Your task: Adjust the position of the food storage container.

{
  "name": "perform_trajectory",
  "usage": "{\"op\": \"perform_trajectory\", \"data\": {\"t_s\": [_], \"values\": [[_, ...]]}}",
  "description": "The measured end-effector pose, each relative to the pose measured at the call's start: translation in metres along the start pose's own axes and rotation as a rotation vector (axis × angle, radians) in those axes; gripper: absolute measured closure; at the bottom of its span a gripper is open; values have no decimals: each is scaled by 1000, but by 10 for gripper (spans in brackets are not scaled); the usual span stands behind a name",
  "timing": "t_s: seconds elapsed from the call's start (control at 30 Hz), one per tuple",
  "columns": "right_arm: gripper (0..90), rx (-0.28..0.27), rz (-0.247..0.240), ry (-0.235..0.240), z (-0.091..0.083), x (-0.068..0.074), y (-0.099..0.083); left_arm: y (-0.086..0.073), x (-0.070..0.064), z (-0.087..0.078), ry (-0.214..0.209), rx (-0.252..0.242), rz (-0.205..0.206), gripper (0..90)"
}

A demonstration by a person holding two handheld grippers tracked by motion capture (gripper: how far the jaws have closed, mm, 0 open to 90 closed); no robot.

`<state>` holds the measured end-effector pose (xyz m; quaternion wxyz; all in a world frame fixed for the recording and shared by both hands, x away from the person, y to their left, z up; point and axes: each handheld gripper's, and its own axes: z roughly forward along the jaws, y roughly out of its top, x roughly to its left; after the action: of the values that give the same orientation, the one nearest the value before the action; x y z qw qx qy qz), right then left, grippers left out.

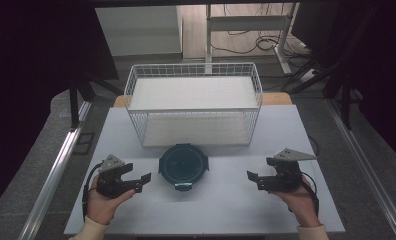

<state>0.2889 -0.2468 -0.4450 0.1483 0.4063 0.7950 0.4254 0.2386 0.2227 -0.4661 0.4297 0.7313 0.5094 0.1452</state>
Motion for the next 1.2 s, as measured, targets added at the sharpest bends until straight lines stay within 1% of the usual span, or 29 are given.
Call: {"op": "perform_trajectory", "data": {"t_s": [0.07,0.17,0.3,0.5,0.6,0.7,0.77,0.8,0.83,0.93,1.07,1.1,1.13,1.17,1.2], "values": [[111,3,0,3,0,0,0,0,2,-1,-1,-3,-8,209],[117,-1,3,6,-1,0,0,0,2,-1,2,-2,-8,214],[132,-4,5,0,-1,0,0,1,-1,-1,-1,5,5,220],[152,-14,5,8,-4,0,0,3,-4,1,-8,14,17,226],[157,-7,-3,14,-3,-2,-1,6,-6,4,-15,15,21,232],[157,-5,-9,17,-4,-2,0,7,-6,5,-16,18,22,233],[161,-14,-6,23,-7,-5,0,9,-5,7,-22,20,13,233],[164,-24,0,30,-9,-7,1,12,-6,7,-25,14,4,233],[166,-28,7,32,-11,-8,0,12,-6,7,-25,14,4,234],[171,-37,19,25,-13,-8,-1,16,-9,5,-29,6,14,236],[173,-33,15,21,-12,-6,-1,25,-13,7,-46,1,24,239],[173,-33,15,21,-12,-6,-1,25,-13,7,-46,1,24,243],[174,-31,11,14,-12,-5,-1,32,-14,11,-60,5,30,247],[174,-31,11,14,-12,-5,-1,32,-14,11,-60,5,30,250],[176,-32,17,9,-13,-6,-1,38,-14,15,-71,7,33,255]]}}
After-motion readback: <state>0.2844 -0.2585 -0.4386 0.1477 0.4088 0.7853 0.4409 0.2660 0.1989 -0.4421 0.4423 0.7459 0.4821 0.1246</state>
